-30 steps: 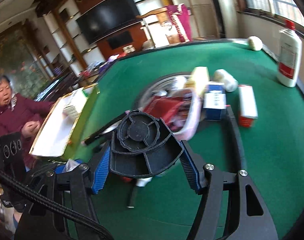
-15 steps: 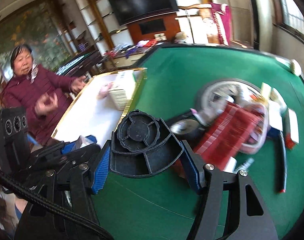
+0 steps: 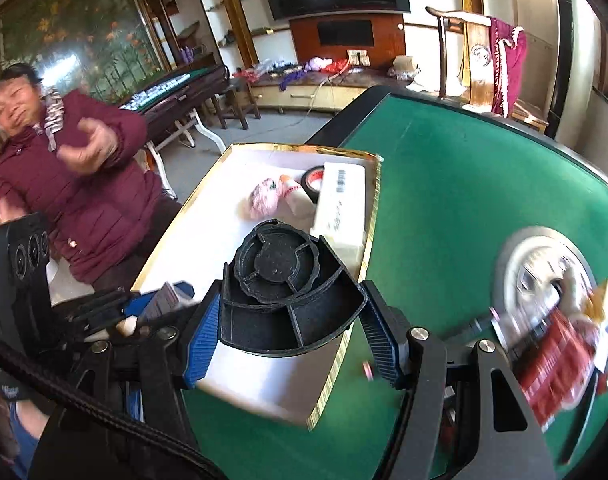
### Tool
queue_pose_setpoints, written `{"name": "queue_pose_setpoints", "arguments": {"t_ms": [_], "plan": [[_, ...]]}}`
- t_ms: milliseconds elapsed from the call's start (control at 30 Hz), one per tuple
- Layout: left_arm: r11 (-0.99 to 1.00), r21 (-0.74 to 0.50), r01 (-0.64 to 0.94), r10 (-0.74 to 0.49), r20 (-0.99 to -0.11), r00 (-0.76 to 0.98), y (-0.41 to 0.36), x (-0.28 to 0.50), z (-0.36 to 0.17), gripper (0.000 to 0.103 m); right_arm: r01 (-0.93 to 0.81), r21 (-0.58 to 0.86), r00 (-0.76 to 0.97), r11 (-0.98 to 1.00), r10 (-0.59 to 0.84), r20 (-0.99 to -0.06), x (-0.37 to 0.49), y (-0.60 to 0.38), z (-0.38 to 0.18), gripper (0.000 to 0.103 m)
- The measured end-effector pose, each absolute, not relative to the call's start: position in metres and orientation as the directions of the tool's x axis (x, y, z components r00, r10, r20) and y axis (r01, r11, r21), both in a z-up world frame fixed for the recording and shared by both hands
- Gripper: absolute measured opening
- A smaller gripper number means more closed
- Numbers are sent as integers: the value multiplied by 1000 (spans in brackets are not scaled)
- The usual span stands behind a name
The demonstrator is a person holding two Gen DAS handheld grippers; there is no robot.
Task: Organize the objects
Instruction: 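Carry the barcode box and black holder into the white tray and release both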
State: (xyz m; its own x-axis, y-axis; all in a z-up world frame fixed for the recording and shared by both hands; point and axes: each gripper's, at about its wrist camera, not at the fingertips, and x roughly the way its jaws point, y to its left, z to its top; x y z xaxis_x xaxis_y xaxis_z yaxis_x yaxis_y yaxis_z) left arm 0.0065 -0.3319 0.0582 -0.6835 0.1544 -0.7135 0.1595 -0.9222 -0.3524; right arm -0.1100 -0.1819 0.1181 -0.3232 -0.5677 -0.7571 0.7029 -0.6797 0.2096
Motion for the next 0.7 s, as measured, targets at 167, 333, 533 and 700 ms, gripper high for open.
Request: {"name": "queue_pose_setpoints", "arguments": {"t_ms": [167, 333, 533, 700], "plan": [[-897, -390, 209, 175, -747, -641, -357, -26, 35, 32, 685, 204, -322, -700, -542, -776, -134, -224, 112, 65], [-862, -438, 255, 196, -751, -631, -367, -44, 20, 32, 655, 219, -292, -723, -510, -809, -169, -256, 103, 65], [-858, -427, 284, 185, -773, -606, -364, -58, 10, 32, 633, 189, -298, -751, -462, -835, -198, -283, 89, 65], [-857, -423, 294, 183, -784, -593, -365, -60, 0, 32, 642, 179, -305, -745, -464, -832, -199, -295, 93, 65]]}}
